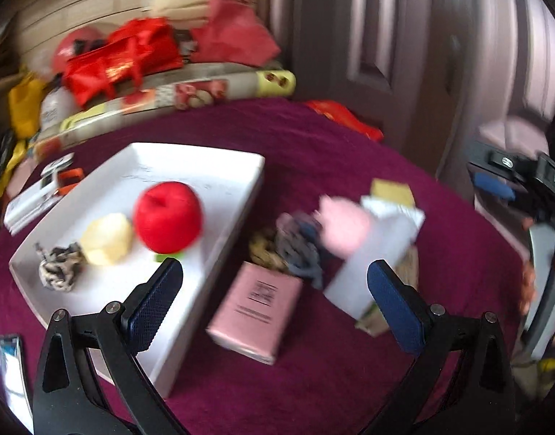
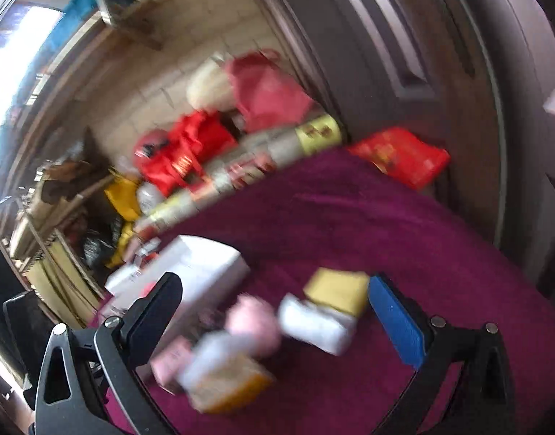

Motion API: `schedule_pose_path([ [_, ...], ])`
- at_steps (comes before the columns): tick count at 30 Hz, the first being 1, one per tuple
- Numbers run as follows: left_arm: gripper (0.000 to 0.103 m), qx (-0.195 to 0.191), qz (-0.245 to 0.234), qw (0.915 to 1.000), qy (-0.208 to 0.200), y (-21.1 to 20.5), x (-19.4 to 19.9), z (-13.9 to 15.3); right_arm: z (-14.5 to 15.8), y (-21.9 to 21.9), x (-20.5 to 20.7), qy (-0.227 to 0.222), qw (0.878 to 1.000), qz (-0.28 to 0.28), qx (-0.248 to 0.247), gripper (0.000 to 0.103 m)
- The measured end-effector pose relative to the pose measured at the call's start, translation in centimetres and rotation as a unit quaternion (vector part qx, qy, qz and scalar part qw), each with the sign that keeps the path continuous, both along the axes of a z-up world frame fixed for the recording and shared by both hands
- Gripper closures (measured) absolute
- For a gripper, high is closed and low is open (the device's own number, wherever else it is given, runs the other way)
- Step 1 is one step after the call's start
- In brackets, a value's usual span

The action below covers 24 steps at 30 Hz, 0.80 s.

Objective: Organize soft objects
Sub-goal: 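Move both open tools back toward the remaining soft items, then grasp the white foam strip with the left tool while the right tool grasps the white glove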

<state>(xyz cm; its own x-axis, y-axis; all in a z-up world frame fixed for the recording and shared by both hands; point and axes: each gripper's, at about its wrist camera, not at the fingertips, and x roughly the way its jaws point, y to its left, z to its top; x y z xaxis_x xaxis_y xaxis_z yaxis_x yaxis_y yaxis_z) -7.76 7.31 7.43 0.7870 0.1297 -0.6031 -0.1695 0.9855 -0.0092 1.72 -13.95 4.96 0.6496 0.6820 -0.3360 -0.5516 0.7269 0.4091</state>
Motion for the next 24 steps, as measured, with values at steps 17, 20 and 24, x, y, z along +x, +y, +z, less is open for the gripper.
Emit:
schedule_pose_path([
  [17, 0.029, 0.06, -0.08, 0.9933, 0.059, -4.3, 3.4, -2.4, -5.4, 6.0, 4.7, 0.034, 0.98, 0.075, -0.18, 0.023],
  [20, 0.029, 0.037, -0.097, 0.9921, 0.069, -4.6, 3.9, -2.9, -5.4, 6.2, 4.8, 0.04, 0.98, 0.081, -0.177, 0.024],
  [24, 0.047, 0.02, -0.11, 0.9912, 0.07, -4.8, 4.0, -3.3, -5.8, 5.4, 4.1, 0.035, 0.977, 0.091, -0.191, 0.057],
])
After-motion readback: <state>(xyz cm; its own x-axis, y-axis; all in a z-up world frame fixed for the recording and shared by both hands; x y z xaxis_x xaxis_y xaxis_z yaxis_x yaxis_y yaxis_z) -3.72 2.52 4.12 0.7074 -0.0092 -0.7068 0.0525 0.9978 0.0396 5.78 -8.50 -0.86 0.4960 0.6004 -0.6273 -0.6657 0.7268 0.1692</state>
